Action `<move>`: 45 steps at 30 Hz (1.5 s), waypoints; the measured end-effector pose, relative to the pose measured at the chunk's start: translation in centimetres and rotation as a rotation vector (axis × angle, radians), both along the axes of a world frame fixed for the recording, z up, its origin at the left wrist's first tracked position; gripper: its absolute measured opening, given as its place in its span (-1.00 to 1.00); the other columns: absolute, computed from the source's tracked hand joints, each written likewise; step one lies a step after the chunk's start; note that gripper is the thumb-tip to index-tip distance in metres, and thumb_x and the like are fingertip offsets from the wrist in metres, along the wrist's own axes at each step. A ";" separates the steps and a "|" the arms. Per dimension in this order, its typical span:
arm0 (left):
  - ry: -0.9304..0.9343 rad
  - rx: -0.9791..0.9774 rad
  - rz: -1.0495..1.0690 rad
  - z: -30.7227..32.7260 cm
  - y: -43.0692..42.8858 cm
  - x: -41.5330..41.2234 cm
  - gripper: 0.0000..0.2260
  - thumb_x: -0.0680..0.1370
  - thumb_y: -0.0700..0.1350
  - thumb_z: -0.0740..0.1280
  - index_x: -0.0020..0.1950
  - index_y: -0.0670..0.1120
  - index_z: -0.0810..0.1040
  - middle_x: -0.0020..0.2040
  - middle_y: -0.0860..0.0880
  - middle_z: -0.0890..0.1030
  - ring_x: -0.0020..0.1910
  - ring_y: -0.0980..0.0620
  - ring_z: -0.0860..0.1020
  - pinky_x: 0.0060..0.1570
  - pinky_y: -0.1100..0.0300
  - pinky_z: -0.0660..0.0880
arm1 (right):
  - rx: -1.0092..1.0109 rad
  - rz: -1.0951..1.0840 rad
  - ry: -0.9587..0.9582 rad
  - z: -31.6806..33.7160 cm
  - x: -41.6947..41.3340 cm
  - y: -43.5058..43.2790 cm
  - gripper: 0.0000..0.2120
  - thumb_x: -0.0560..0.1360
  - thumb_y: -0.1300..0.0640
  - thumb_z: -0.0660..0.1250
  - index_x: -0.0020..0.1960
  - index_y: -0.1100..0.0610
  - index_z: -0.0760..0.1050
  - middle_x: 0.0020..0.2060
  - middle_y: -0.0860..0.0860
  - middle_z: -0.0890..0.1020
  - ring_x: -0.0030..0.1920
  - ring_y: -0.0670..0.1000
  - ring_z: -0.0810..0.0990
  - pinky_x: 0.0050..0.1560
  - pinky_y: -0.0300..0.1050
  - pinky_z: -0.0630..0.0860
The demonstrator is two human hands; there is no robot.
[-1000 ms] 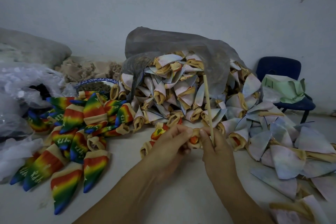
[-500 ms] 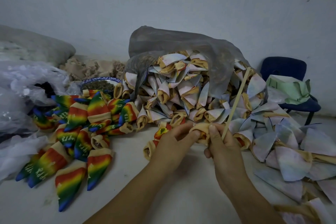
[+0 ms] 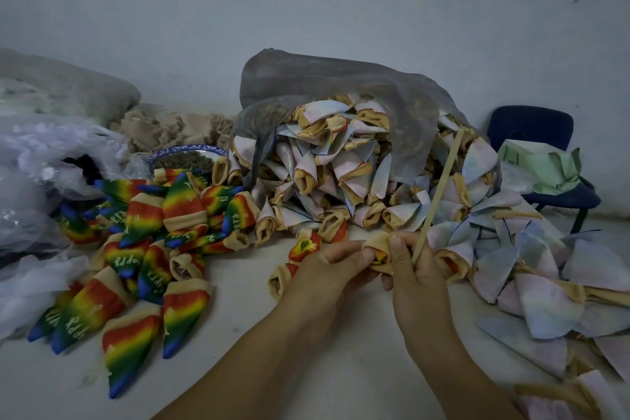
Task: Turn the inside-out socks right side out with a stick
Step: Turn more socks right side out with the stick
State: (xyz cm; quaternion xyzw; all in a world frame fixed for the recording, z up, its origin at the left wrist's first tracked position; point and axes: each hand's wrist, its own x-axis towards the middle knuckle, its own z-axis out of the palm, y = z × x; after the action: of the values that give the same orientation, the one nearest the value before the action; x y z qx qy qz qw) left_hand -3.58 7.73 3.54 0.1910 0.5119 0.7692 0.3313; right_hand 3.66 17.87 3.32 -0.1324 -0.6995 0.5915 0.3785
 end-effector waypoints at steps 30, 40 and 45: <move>-0.271 0.055 -0.016 1.2 0.0 0.3 -0.65 0.36 -0.17 0.47 0.14 -0.14 0.60 -0.07 -0.07 0.68 -0.02 0.01 0.57 -0.05 0.19 0.46 | 0.352 -0.165 -0.075 -0.1 0.2 1.1 -0.90 0.55 -0.07 0.16 -0.02 -0.16 0.45 -0.10 -0.13 0.49 -0.13 -0.23 0.52 -0.18 -0.44 0.42; -0.151 0.119 0.115 1.0 -0.3 -0.2 -0.70 0.36 -0.14 0.47 0.06 -0.15 0.57 -0.19 -0.06 0.67 -0.28 0.11 0.63 -0.26 0.33 0.53 | 0.529 -0.125 -0.122 0.8 0.4 0.6 -0.83 0.54 0.09 0.29 -0.14 -0.19 0.51 -0.15 -0.12 0.51 -0.09 -0.27 0.49 -0.13 -0.53 0.34; 0.060 0.057 0.080 0.9 -0.3 0.0 -0.65 0.35 -0.01 0.49 0.09 -0.06 0.57 -0.19 0.03 0.69 -0.23 0.16 0.64 -0.22 0.37 0.51 | 0.262 -0.091 -0.215 0.7 0.2 0.4 -0.82 0.58 0.17 0.23 -0.19 0.10 0.49 -0.34 -0.05 0.51 -0.36 -0.20 0.45 -0.38 -0.44 0.34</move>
State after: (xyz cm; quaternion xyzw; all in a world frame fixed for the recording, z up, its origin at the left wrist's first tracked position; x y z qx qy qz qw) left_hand -3.53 7.38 4.39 0.2028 0.5068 0.7901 0.2790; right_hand 3.85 18.32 4.04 -0.1760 -0.8003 0.4601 0.3419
